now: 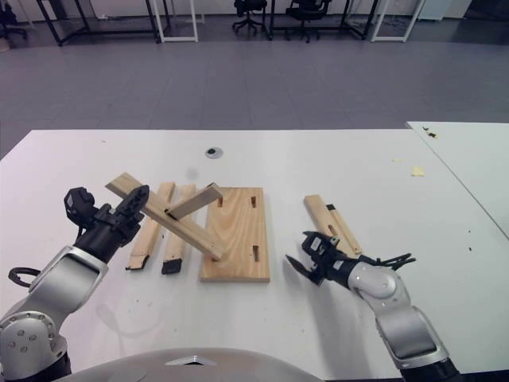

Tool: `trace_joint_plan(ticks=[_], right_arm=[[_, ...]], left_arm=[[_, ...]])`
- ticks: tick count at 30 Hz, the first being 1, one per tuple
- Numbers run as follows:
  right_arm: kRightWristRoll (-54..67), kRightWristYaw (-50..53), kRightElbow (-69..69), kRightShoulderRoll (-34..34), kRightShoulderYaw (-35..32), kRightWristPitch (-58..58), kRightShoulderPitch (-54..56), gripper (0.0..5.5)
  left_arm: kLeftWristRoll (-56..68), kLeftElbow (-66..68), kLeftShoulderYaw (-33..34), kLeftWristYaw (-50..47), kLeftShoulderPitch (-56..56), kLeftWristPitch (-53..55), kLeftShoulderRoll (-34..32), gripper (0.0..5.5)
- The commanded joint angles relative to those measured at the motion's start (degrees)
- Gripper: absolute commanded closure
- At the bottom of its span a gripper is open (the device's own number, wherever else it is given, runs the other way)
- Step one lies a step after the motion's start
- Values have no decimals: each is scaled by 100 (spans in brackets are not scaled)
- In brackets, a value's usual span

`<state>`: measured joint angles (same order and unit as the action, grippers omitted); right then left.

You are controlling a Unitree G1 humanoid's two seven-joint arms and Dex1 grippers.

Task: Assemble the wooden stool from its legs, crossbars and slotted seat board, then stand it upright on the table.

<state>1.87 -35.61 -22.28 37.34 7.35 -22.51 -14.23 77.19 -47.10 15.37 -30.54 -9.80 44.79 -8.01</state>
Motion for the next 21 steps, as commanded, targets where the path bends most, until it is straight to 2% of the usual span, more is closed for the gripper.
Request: trace_joint_plan(ticks=[1, 7, 15, 18, 21], right_arm=[[-39, -117, -138, -15, 241, -162, 101, 177], [31, -72, -340, -170, 339, -384, 299, 177], [9, 24, -374, -288, 353, -651, 597, 177], [6, -7, -378, -241, 354, -711, 749, 177], [104, -146, -459, -147, 302, -872, 991, 177]], left_arm=[[-689, -195, -325, 39, -337, -264, -88, 449], [-1752, -657, -900, 96, -566, -587, -188, 449], [-2877, -1274, -1635, -105, -695, -457, -484, 449], [-3427, -1280, -2103, -217, -772, -353, -542, 449], [-4299, -1288, -2951, -554, -933, -547, -531, 449]])
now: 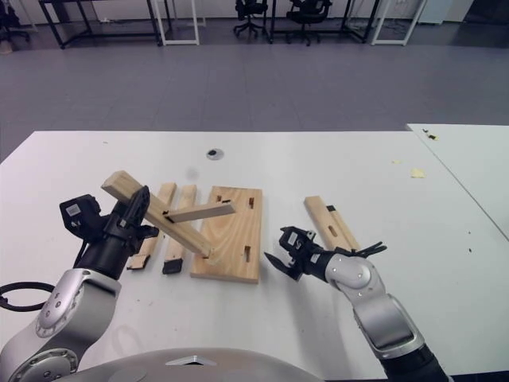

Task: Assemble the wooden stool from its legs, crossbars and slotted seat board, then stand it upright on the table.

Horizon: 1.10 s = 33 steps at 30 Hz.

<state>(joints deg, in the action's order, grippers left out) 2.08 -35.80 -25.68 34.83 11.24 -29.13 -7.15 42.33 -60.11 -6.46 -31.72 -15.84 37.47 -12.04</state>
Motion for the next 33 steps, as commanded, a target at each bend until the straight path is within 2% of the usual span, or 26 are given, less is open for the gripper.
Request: trace_joint_plan(ticks=[1, 3, 6, 9, 14, 22, 27, 33], right_arm=[[155, -197, -199, 170, -158, -311, 328, 177], [243, -383, -292, 373, -275, -409, 373, 177], [307, -678, -234, 647, -347, -465, 636, 177], [365, -856, -154, 777, -363, -514, 925, 177], [305, -896, -139, 746, -238, -472, 989, 177], [174, -726, -80, 567, -108, -370, 945, 177], [84, -450, -23, 389, -87, -316, 834, 177], [126, -72, -43, 17, -128, -246, 761, 177]], left_arm=[[-1184, 11, -1235, -597, -375, 86, -145, 449], [-2079, 12, -2304, -881, -335, 18, -164, 449], [-3112, 14, -3509, -1207, -356, 113, 127, 449], [-3576, 106, -4063, -1304, -350, 336, 357, 449], [-3547, 589, -4091, -1102, -157, 652, 611, 449], [-2589, 1123, -3402, -584, -382, 387, 1041, 449], [-2778, 723, -3413, -91, 31, 285, 751, 449], [-3217, 399, -2849, 313, 330, -331, 543, 449]])
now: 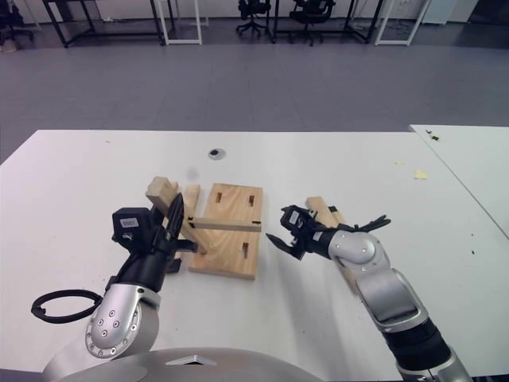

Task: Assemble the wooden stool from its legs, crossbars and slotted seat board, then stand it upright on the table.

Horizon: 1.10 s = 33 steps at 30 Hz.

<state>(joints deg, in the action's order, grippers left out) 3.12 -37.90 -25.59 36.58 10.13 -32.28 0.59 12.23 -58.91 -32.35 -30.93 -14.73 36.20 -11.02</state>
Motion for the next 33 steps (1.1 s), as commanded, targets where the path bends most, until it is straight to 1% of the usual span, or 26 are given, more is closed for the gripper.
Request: trace_joint_plan(ticks=[1, 2, 3, 4, 5, 8, 9, 12, 15, 17, 19, 21, 22, 24, 25, 27, 30, 33], right_arm=[[55, 167, -54, -217, -41, 56, 1, 177], [71, 187, -34, -257, -61, 53, 28, 177], [67, 212, 8, -289, -74, 58, 59, 177], [54, 234, 47, -311, -78, 59, 71, 177], [23, 290, 93, -347, -76, 38, 50, 177], [-37, 667, 235, -580, -208, -319, 8, 177], [-75, 898, 284, -695, -328, -463, -70, 177], [-213, 1493, 499, -1070, -462, -548, -315, 177], [-294, 1992, 984, -1442, -548, -649, -282, 177], [-314, 2148, 1188, -1573, -617, -565, -233, 177], [-329, 2248, 1333, -1666, -648, -384, -143, 177], [-325, 2301, 1430, -1718, -679, -200, -61, 177], [-325, 2312, 1474, -1735, -699, -101, -15, 177], [-330, 2306, 1564, -1738, -727, 83, 98, 177], [-338, 2314, 1583, -1733, -749, 136, 115, 177], [-355, 2263, 1708, -1685, -758, 250, 192, 177], [-384, 2212, 1781, -1587, -797, 315, 212, 177], [-410, 2173, 1802, -1536, -789, 322, 162, 177]], left_arm=[[-218, 301, -175, 285, 187, -318, 453, 449], [-205, 310, -113, 337, 182, -391, 483, 449], [-195, 304, -65, 386, 212, -425, 507, 412], [-174, 304, -19, 446, 240, -460, 525, 391], [-121, 301, 21, 531, 255, -531, 529, 380], [135, 204, 274, 880, 306, -625, 431, 322], [372, 74, 548, 1061, 363, -580, 339, 311], [1246, -92, 1722, 1759, 788, -527, 60, 257], [2104, -98, 2495, 2256, 1101, -574, -135, 205], [2923, -36, 3248, 2390, 1241, -677, -235, 182], [3887, 294, 4218, 2230, 1509, -875, -349, 145], [4461, 610, 4726, 2052, 1661, -966, -400, 108], [4562, 796, 4847, 2024, 1700, -932, -459, 108], [4262, 1201, 4822, 2227, 1549, -685, -768, 108], [3874, 1405, 4662, 2434, 1376, -590, -1008, 108], [3437, 1698, 4321, 2815, 795, -420, -1281, 108], [3100, 1958, 3627, 3285, 36, -100, -1445, 108], [2791, 2058, 3010, 3315, -314, 300, -1436, 108]])
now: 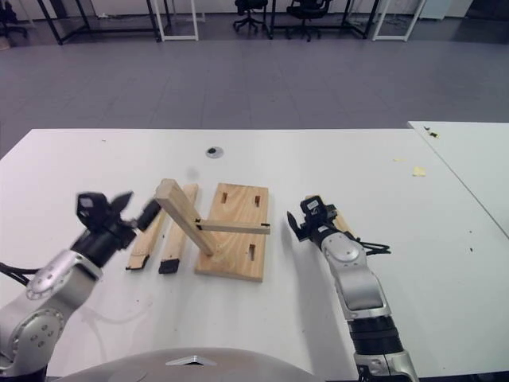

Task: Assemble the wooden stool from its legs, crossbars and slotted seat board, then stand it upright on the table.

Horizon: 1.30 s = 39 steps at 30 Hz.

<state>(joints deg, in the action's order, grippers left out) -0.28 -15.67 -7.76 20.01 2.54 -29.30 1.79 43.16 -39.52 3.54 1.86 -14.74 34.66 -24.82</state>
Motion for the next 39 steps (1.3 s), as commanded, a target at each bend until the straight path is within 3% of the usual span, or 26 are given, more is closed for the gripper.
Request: trace_joint_plan(ticks=[1, 12, 25, 27, 31, 34, 39], right_arm=[[-82, -55, 27, 129, -16, 15, 35, 177], [-136, 1, 51, 20, 68, -42, -7, 177], [-184, 68, 279, -15, -117, 66, 213, 177], [-26, 67, 270, -50, -323, 47, 338, 177], [1377, -313, -25, 47, -1683, -543, 1064, 177], [3047, -397, -113, -178, -2406, -1573, 2591, 177], [5290, 541, 475, -1489, -2877, -2686, 4572, 177]], left_arm=[[-379, 153, -718, -50, -377, 601, 6, 108], [-1582, 627, -1390, -208, -343, 987, 190, 108], [-2299, 953, -1201, -73, -328, 904, 453, 341], [-2074, 761, -867, -77, -201, 943, 672, 342], [-691, -121, 330, 74, 864, 1167, 967, 342], [-63, -109, 1067, 638, 1915, 1300, 175, 342], [-622, 770, 836, 1630, 3016, 609, -624, 342]])
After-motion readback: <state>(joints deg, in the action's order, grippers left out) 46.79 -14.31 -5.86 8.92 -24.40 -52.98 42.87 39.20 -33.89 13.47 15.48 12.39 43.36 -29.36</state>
